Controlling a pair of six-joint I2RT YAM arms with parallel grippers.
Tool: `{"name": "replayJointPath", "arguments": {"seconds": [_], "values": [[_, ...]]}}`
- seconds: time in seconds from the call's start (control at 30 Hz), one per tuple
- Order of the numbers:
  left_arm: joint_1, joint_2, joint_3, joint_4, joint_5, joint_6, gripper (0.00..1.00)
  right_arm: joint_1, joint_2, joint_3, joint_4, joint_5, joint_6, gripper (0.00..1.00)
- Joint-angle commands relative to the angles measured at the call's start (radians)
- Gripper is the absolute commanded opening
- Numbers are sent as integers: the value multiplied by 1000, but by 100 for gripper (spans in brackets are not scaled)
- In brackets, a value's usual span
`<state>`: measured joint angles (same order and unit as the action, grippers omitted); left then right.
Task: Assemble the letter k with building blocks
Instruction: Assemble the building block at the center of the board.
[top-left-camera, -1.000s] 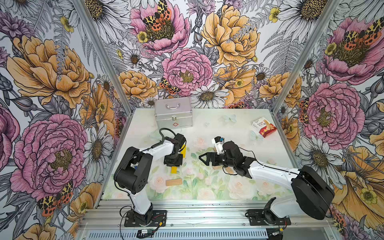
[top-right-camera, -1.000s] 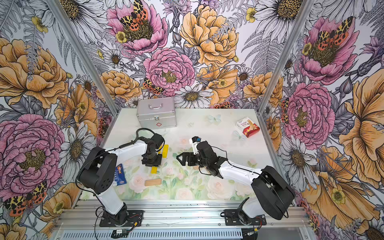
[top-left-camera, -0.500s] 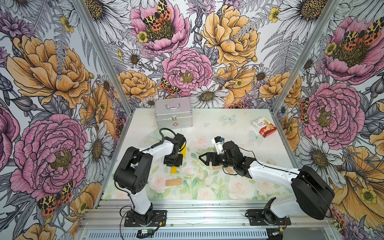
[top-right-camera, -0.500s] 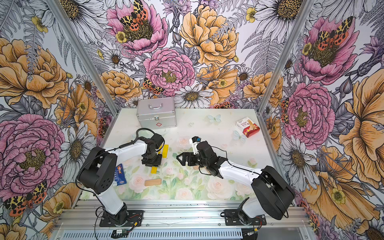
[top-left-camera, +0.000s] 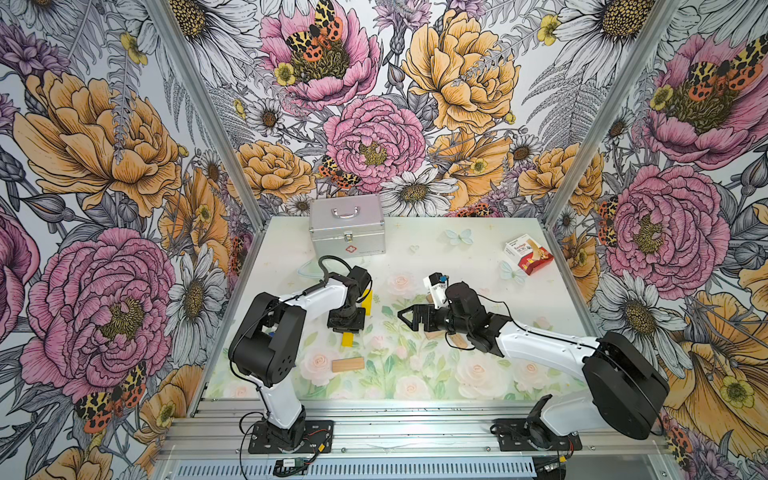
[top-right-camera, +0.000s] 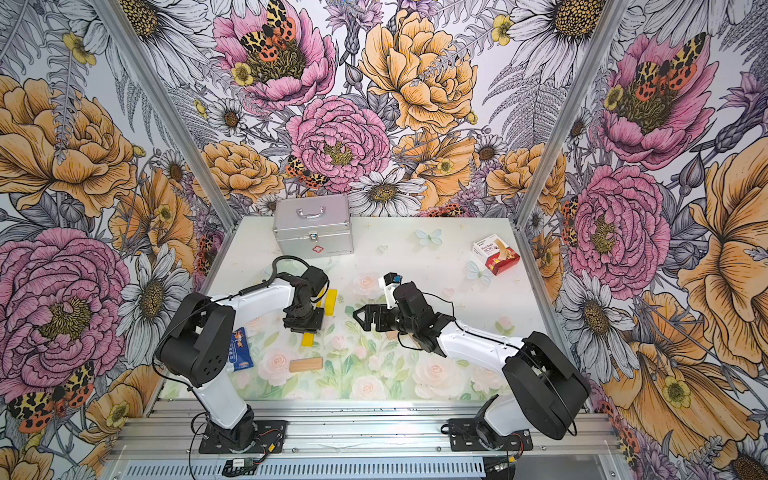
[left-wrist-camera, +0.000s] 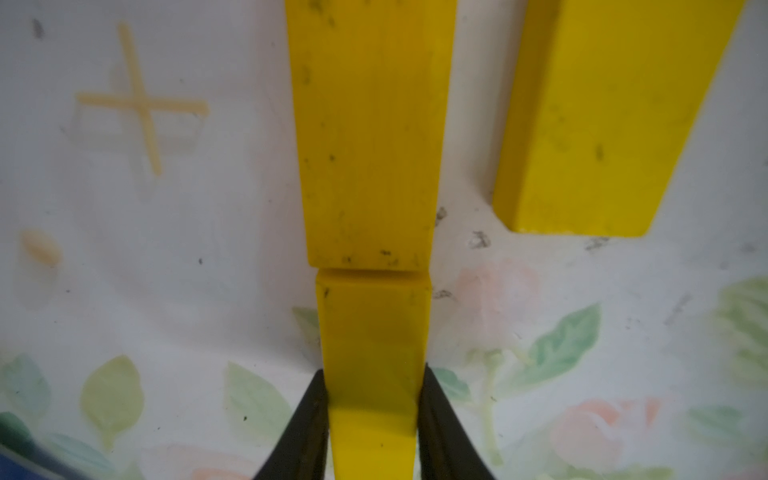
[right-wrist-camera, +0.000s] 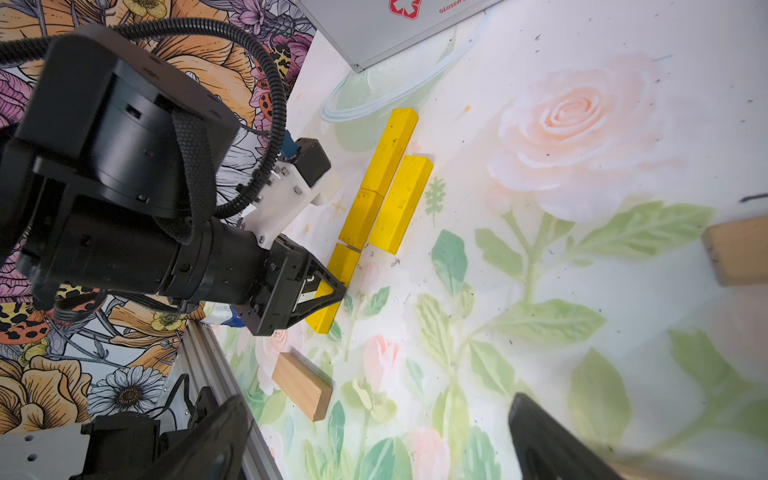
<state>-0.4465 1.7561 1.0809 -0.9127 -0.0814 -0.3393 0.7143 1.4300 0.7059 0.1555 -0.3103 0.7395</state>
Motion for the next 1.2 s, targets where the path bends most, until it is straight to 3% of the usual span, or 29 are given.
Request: {"name": "replayJointPath", "arguments": {"seconds": [0.0,0.63,1.17], "values": [[17,28,13,20,11,21,24,7,-2,-2,19,16,-9,99],[22,42,26,18,17,31,25,7,6,4,21,13,-10,99],[19,26,17,19,21,30,41,7,4,0,22,13,-10,99]]}}
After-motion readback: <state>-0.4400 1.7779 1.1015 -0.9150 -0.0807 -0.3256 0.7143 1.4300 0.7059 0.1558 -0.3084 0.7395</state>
